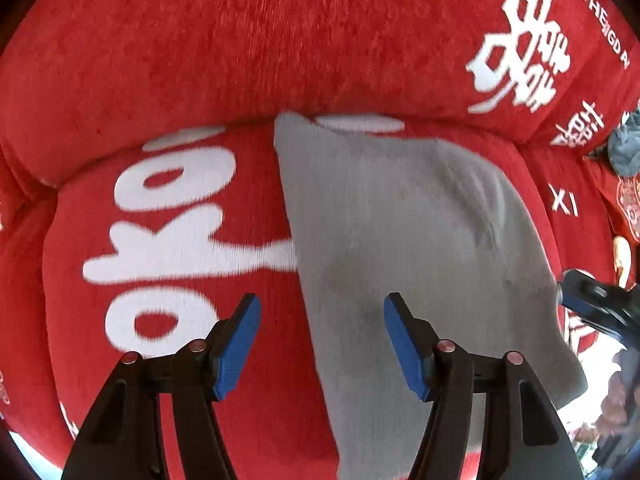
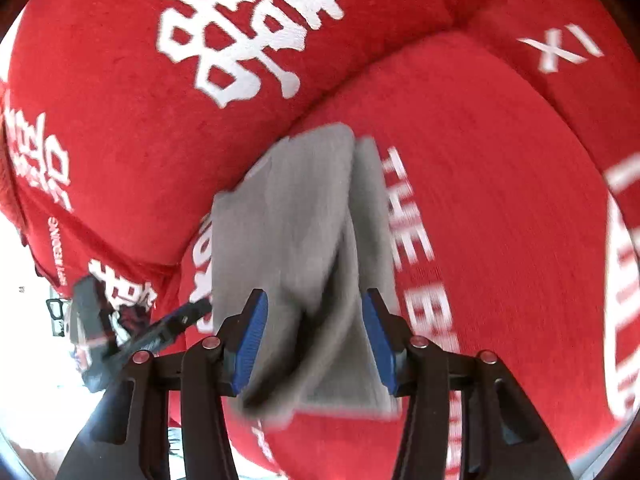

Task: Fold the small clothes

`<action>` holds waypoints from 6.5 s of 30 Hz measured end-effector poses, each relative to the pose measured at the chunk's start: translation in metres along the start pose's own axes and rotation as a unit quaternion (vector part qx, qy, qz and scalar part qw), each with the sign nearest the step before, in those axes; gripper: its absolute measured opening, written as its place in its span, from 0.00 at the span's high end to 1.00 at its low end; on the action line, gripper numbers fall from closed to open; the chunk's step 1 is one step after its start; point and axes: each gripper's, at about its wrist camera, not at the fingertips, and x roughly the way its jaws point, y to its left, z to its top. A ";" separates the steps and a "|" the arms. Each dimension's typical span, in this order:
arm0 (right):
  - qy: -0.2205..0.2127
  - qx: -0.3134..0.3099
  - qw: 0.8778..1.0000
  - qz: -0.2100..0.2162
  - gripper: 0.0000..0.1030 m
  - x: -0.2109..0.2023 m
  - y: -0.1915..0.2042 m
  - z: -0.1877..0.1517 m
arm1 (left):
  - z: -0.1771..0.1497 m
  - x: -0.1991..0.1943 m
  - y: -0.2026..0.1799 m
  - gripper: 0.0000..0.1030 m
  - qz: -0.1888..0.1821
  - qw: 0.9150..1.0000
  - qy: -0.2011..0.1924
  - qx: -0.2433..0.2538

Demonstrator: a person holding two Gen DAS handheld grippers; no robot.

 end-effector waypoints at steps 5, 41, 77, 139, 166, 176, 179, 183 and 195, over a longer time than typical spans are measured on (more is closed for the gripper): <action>0.059 0.003 0.998 0.007 0.86 0.046 -0.005 0.033 | 0.013 0.008 -0.003 0.37 0.005 1.000 0.001 -0.002; 0.066 -0.082 0.994 -0.036 0.94 -0.002 0.026 -0.070 | -0.067 -0.019 -0.025 0.16 -0.053 0.995 0.057 0.063; 0.045 -0.035 0.989 -0.135 0.66 -0.031 -0.018 -0.048 | -0.059 -0.007 -0.020 0.16 0.039 0.995 0.088 0.027; 0.106 0.031 0.978 0.176 0.72 0.044 -0.001 0.007 | 0.016 0.017 -0.017 0.56 -0.191 0.981 0.021 -0.036; 0.157 0.025 0.970 0.185 0.72 0.092 0.101 -0.151 | -0.116 -0.056 0.110 0.56 -0.127 0.990 0.049 -0.037; 0.113 -0.048 0.992 0.000 0.62 0.086 0.085 -0.128 | -0.137 -0.048 0.146 0.31 -0.025 0.997 0.006 -0.076; 0.101 -0.059 0.992 -0.040 0.55 0.072 0.084 -0.131 | -0.142 -0.057 0.155 0.31 0.005 0.997 -0.006 -0.081; 0.089 -0.045 0.995 -0.004 0.53 0.053 0.085 -0.143 | -0.147 -0.072 0.171 0.31 0.024 0.995 -0.018 -0.094; 0.090 -0.102 0.990 -0.041 0.91 0.064 0.117 -0.170 | -0.156 -0.065 0.140 0.63 0.000 0.998 0.001 -0.058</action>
